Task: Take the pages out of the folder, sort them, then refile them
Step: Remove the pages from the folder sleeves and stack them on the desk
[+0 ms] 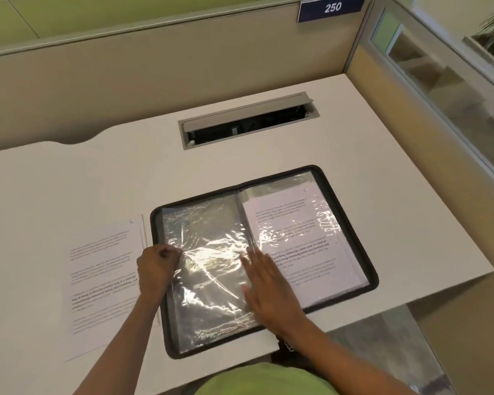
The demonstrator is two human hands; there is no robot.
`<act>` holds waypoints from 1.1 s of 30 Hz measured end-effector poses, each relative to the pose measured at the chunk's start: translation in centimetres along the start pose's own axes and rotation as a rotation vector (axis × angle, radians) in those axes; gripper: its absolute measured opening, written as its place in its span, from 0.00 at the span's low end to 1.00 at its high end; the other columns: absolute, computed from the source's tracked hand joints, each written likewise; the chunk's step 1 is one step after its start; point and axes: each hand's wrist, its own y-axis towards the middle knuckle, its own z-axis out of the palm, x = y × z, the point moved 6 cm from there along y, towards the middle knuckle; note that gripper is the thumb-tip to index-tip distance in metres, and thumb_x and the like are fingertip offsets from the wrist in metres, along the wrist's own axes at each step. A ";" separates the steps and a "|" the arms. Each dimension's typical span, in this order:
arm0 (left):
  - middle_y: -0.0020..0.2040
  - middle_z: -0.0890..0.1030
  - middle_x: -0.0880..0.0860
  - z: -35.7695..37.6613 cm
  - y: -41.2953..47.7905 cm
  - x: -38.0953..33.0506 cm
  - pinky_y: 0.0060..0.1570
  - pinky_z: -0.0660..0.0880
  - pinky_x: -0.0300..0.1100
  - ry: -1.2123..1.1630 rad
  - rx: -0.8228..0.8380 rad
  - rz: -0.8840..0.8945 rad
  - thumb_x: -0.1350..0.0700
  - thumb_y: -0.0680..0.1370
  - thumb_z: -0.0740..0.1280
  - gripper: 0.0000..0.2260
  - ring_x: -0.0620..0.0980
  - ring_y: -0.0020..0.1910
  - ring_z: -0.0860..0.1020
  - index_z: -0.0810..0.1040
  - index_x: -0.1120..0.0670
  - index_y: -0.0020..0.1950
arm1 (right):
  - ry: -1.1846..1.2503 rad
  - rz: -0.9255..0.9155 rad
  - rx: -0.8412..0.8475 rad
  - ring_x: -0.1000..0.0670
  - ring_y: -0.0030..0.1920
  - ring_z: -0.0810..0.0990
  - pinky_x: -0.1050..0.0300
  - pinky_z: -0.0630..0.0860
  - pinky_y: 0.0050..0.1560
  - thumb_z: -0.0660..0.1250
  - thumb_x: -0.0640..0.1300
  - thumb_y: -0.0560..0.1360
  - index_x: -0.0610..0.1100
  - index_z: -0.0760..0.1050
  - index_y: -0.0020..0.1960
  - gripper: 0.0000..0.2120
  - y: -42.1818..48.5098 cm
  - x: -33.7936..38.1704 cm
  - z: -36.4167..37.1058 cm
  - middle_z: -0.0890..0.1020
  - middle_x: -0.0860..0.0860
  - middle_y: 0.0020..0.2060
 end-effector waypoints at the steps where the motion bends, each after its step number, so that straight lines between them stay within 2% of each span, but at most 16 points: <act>1: 0.32 0.84 0.48 0.0 -0.1 0.0 0.41 0.82 0.49 0.016 -0.012 0.021 0.56 0.76 0.77 0.08 0.53 0.36 0.85 0.84 0.47 0.38 | -0.015 0.055 -0.014 0.52 0.82 0.37 0.50 0.42 0.82 0.43 0.56 0.87 0.49 0.42 0.84 0.28 0.5 -1.3 -0.2 0.41 0.51 0.83; 3: 0.41 0.84 0.51 -0.1 -0.3 -0.1 0.42 0.77 0.48 0.096 -0.059 0.007 0.55 0.77 0.77 0.04 0.57 0.45 0.84 0.83 0.52 0.47 | -0.032 0.156 -0.054 0.52 0.82 0.38 0.49 0.44 0.82 0.45 0.55 0.87 0.48 0.44 0.84 0.28 1.4 -4.3 -0.7 0.43 0.50 0.83; 4: 0.49 0.83 0.55 -0.2 -0.5 -0.8 0.46 0.76 0.49 0.209 -0.114 0.027 0.56 0.77 0.75 0.09 0.60 0.51 0.82 0.82 0.55 0.56 | -0.025 0.198 -0.074 0.51 0.82 0.40 0.49 0.45 0.82 0.46 0.54 0.87 0.48 0.46 0.84 0.28 1.9 -5.7 -1.2 0.45 0.50 0.83; 6: 0.66 0.77 0.61 0.6 -1.2 -2.6 0.58 0.75 0.58 0.436 -0.209 0.120 0.56 0.78 0.72 0.24 0.63 0.64 0.76 0.73 0.55 0.73 | -0.023 0.267 -0.099 0.49 0.83 0.45 0.48 0.48 0.82 0.49 0.52 0.87 0.46 0.50 0.84 0.27 3.0 -8.4 -2.2 0.50 0.48 0.83; 7: 0.73 0.73 0.61 1.6 -1.8 -4.0 0.66 0.72 0.60 0.437 -0.223 0.178 0.55 0.79 0.71 0.27 0.63 0.70 0.72 0.69 0.54 0.78 | -0.038 0.294 -0.109 0.48 0.83 0.47 0.47 0.49 0.82 0.50 0.51 0.87 0.45 0.51 0.83 0.27 3.8 -9.6 -2.8 0.52 0.47 0.83; 9: 0.81 0.64 0.56 5.1 -3.3 -7.2 0.78 0.61 0.60 0.331 -0.098 0.296 0.52 0.82 0.67 0.27 0.59 0.79 0.63 0.65 0.50 0.81 | -0.082 0.330 -0.125 0.47 0.82 0.50 0.47 0.49 0.82 0.51 0.50 0.86 0.44 0.52 0.83 0.27 5.8 -11.7 -4.1 0.54 0.45 0.82; 10: 0.83 0.60 0.54 7.4 -4.3 -8.8 0.80 0.57 0.59 0.307 -0.007 0.382 0.50 0.84 0.65 0.27 0.57 0.82 0.58 0.63 0.48 0.82 | -0.104 0.342 -0.124 0.46 0.82 0.50 0.48 0.47 0.82 0.51 0.50 0.86 0.43 0.52 0.83 0.27 6.9 -12.6 -4.6 0.54 0.45 0.82; 13: 0.86 0.51 0.52 14.5 -6.9 -12.3 0.83 0.48 0.59 0.384 0.191 0.679 0.45 0.86 0.59 0.28 0.51 0.85 0.47 0.57 0.47 0.85 | -0.169 0.352 -0.095 0.45 0.83 0.50 0.50 0.44 0.82 0.51 0.49 0.86 0.42 0.50 0.83 0.28 10.2 -15.1 -5.8 0.52 0.44 0.83; 15: 0.86 0.47 0.52 17.9 -7.3 -13.3 0.83 0.46 0.60 0.432 0.268 0.766 0.44 0.86 0.56 0.29 0.50 0.85 0.43 0.54 0.49 0.86 | -0.209 0.328 -0.060 0.44 0.83 0.50 0.48 0.44 0.82 0.51 0.48 0.86 0.41 0.49 0.83 0.28 11.8 -16.3 -6.1 0.51 0.43 0.83; 20: 0.86 0.42 0.52 21.9 -6.5 -13.3 0.82 0.44 0.61 0.528 0.284 0.767 0.42 0.87 0.50 0.29 0.50 0.85 0.38 0.48 0.50 0.86 | -0.295 0.225 0.029 0.43 0.83 0.48 0.45 0.45 0.82 0.52 0.45 0.86 0.41 0.47 0.83 0.29 14.7 -18.2 -6.2 0.51 0.42 0.83; 24: 0.86 0.39 0.51 22.7 -6.4 -12.2 0.81 0.41 0.62 0.593 0.300 0.722 0.40 0.87 0.46 0.29 0.49 0.84 0.34 0.44 0.48 0.86 | -0.345 0.165 0.088 0.40 0.82 0.49 0.44 0.45 0.82 0.55 0.36 0.84 0.39 0.45 0.83 0.31 16.8 -19.2 -6.6 0.50 0.40 0.82; 26: 0.86 0.38 0.51 22.8 -6.5 -12.2 0.81 0.40 0.63 0.605 0.294 0.710 0.40 0.87 0.46 0.29 0.49 0.83 0.34 0.44 0.48 0.86 | -0.355 0.140 0.091 0.39 0.81 0.54 0.43 0.50 0.82 0.56 0.34 0.83 0.38 0.50 0.83 0.30 17.5 -19.4 -6.9 0.56 0.39 0.81; 27: 0.86 0.38 0.51 22.8 -6.5 -12.5 0.81 0.39 0.63 0.605 0.292 0.709 0.40 0.87 0.46 0.29 0.49 0.83 0.33 0.44 0.47 0.86 | -0.371 0.131 0.077 0.38 0.79 0.60 0.43 0.54 0.80 0.58 0.35 0.82 0.38 0.55 0.81 0.30 17.9 -19.4 -7.3 0.61 0.38 0.79; 29: 0.86 0.38 0.51 22.8 -6.6 -12.8 0.80 0.37 0.64 0.602 0.287 0.704 0.40 0.87 0.47 0.29 0.49 0.83 0.33 0.44 0.47 0.86 | -0.432 0.122 0.056 0.40 0.71 0.71 0.45 0.65 0.75 0.63 0.37 0.79 0.41 0.65 0.76 0.26 18.5 -19.4 -8.0 0.73 0.41 0.70; 31: 0.86 0.41 0.51 22.7 -6.5 -12.9 0.80 0.36 0.65 0.575 0.288 0.689 0.41 0.87 0.48 0.28 0.49 0.84 0.36 0.47 0.47 0.86 | -0.495 0.104 0.066 0.43 0.62 0.76 0.46 0.69 0.68 0.67 0.38 0.76 0.44 0.72 0.68 0.21 18.9 -19.2 -8.5 0.77 0.45 0.61; 33: 0.86 0.50 0.52 22.4 -6.1 -13.3 0.81 0.42 0.65 0.531 0.273 0.676 0.42 0.87 0.50 0.27 0.51 0.85 0.44 0.53 0.47 0.86 | -0.543 0.074 0.065 0.44 0.58 0.77 0.46 0.70 0.64 0.69 0.37 0.74 0.46 0.75 0.63 0.18 19.1 -19.1 -8.7 0.78 0.46 0.57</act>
